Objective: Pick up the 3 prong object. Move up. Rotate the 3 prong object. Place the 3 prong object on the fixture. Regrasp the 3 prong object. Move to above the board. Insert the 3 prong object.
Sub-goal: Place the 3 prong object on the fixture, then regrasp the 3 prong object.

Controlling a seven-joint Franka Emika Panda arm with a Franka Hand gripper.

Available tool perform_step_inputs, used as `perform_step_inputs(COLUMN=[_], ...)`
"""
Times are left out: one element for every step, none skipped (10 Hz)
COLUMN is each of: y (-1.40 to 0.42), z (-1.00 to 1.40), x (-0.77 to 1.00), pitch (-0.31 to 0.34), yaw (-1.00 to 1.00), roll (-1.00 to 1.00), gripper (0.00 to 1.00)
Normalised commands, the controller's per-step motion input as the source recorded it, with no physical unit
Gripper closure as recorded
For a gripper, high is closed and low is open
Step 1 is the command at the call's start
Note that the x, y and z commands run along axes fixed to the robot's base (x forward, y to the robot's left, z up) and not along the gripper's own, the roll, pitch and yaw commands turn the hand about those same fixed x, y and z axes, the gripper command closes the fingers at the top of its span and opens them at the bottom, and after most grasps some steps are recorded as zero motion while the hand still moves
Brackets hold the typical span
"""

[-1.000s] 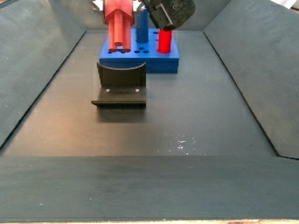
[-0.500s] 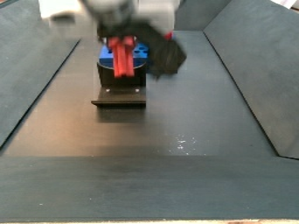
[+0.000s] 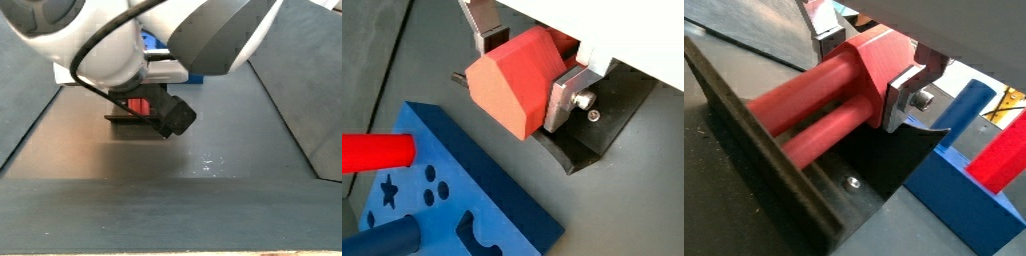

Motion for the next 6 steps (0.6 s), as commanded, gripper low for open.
perform_step_inputs(y=[0.11, 0.11, 0.11, 0.11, 0.00, 0.00], z=[-0.28, -0.27, -0.26, -0.26, 0.00, 1.00], x=[0.07, 0.08, 0.08, 0.08, 0.00, 0.00], pitch=[-0.085, -0.089, -0.091, -0.088, 0.000, -0.010], yaw=[-0.10, -0.07, -0.03, -0.02, 0.00, -0.04], roll=[-0.12, -0.11, -0.11, -0.11, 0.00, 0.01], gripper=[1.00, 1.00, 1.00, 1.00, 0.00, 0.00])
